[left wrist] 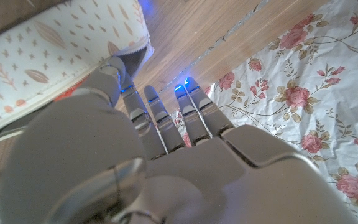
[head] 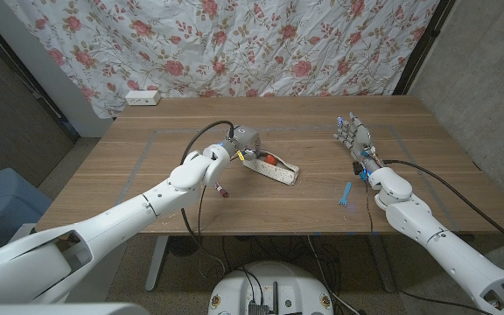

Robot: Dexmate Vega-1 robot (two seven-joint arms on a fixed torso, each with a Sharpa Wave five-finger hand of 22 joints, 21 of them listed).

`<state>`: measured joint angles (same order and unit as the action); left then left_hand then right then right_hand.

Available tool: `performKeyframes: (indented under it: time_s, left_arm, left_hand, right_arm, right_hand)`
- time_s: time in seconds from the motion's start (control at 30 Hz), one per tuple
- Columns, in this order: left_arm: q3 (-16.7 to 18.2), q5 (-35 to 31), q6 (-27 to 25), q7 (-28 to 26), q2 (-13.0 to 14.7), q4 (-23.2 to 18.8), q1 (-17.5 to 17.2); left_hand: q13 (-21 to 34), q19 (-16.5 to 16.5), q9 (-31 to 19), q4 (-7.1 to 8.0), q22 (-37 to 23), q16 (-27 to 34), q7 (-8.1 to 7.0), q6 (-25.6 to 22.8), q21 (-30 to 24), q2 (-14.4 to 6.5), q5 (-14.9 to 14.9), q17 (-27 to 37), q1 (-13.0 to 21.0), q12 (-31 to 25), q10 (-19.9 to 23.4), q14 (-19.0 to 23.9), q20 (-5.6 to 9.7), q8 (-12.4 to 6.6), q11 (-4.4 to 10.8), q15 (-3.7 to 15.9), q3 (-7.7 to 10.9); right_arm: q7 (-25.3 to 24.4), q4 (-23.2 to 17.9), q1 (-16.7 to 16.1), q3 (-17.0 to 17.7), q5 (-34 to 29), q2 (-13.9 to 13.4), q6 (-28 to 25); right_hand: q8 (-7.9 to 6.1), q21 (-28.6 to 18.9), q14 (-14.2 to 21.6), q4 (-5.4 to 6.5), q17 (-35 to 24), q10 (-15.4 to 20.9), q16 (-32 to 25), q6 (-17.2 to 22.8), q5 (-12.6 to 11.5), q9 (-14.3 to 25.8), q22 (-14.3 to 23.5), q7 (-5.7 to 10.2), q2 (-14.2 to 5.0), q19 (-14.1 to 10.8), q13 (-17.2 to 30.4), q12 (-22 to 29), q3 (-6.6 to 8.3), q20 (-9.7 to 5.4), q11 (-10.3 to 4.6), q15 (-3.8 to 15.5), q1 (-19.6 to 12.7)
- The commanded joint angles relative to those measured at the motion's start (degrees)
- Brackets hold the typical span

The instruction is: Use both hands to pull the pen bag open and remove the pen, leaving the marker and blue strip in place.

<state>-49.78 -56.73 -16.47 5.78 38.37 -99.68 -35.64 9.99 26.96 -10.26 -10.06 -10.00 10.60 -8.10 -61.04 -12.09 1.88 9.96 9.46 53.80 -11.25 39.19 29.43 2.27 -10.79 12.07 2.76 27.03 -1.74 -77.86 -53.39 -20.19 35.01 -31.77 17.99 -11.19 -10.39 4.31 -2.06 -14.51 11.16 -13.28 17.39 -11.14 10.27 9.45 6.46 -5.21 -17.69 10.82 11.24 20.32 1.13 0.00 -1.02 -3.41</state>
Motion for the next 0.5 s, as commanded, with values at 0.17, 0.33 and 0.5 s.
performKeyframes:
  time_s: [0.17, 0.33, 0.5]
  left_arm:
    - [0.24, 1.44, -0.78, 1.54, 0.27, -0.5, -0.07]
    - [0.3, 2.03, -0.34, 1.91, 0.57, -0.65, 0.03]
    - [0.59, 2.73, 0.27, 0.96, 0.77, -0.59, -0.15]
  left_hand:
    - [0.14, 0.46, -0.18, -0.4, -0.16, -0.04, -0.24, 2.2, -0.07, 2.59, 0.18, 0.11, 1.49, 0.44, -0.04, 0.89, 0.22, 0.54, 0.03, 9.18, -1.72]
    - [0.14, 0.45, -0.15, -0.33, -0.16, -0.17, -0.57, 2.82, 0.02, 3.31, 0.19, 0.12, 1.68, 0.65, -0.52, 0.81, 0.25, 0.6, 0.05, 9.24, -2.24]
    - [0.23, 0.16, -0.24, 0.75, -0.24, -0.1, -0.21, 2.94, 0.17, 1.9, 0.25, 0.32, 1.21, 0.68, -0.76, 0.74, -0.21, 0.26, 0.1, 9.16, -2.57]
  right_arm:
    - [0.22, 0.09, 0.04, -0.12, 0.23, 0.01, -0.29]
    - [0.29, 0.25, 0.12, -0.15, 0.21, 0.06, -0.22]
    - [0.35, 0.37, 0.2, -0.21, 0.23, 0.16, -0.2]
  right_hand:
    - [0.21, -0.4, 0.28, -0.36, -0.15, 0.26, -0.16, 0.38, 0.0, 0.09, 0.18, 0.08, -0.88, -0.21, 0.06, 0.0, 0.28, 0.41, 0.34, -0.3, 0.0]
    - [0.2, -0.4, 0.27, -0.38, -0.17, 0.25, -0.17, 0.45, 0.0, 0.09, 0.18, 0.14, -0.89, -0.21, 0.06, 0.0, 0.26, 0.44, 0.26, -0.32, 0.02]
    - [0.2, -0.4, 0.24, -0.41, -0.18, 0.24, -0.16, 0.5, 0.0, 0.09, 0.18, 0.12, -0.9, -0.22, 0.06, 0.0, 0.26, 0.45, 0.16, -0.29, 0.03]
